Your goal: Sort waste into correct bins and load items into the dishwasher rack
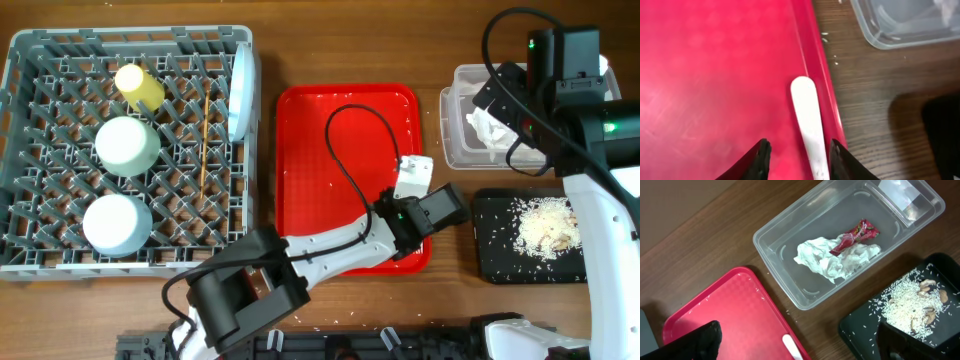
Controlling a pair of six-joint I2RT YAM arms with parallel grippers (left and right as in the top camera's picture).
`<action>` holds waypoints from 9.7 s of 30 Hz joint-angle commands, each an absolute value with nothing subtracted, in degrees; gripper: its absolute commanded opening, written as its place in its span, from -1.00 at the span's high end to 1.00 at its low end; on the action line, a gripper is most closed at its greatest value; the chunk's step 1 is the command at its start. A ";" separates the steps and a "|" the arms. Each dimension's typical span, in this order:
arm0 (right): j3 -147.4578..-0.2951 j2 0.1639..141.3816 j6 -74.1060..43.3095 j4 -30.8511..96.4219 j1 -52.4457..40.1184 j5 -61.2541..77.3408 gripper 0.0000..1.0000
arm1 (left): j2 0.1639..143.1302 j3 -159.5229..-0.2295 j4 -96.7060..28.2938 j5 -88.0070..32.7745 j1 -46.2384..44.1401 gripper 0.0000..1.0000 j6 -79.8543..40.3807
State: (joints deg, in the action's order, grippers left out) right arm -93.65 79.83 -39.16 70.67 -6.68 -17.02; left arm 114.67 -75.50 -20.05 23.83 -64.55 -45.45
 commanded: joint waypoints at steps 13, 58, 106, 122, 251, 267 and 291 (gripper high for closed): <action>-94.11 80.31 -39.03 70.54 -6.50 -17.96 -1.00 | 122.39 -75.81 -18.15 34.68 -65.12 0.18 -46.70; -94.11 80.31 -39.03 70.57 -6.50 -17.96 -0.99 | 89.32 -75.83 -40.97 19.79 -48.69 0.10 -25.06; -94.11 80.31 -39.03 70.54 -6.50 -17.96 -0.99 | 109.30 -60.71 -26.85 -4.16 -45.15 0.17 3.38; -94.11 80.31 -39.03 70.54 -6.50 -17.96 -0.99 | 93.67 -55.96 -50.17 -11.00 -42.35 -0.31 -6.92; -94.11 80.31 -39.05 70.54 -6.50 -17.96 -1.00 | 0.30 -0.36 -3.81 -6.96 0.10 -1.00 -4.73; -94.11 80.47 -38.70 70.52 -6.50 -18.87 -0.99 | 0.32 -0.36 -3.81 -6.94 0.10 -1.00 -4.73; -2.28 9.10 -19.16 -16.27 -1.74 3.07 -0.99 | 0.32 -0.36 -3.81 -6.94 0.10 -1.00 -4.73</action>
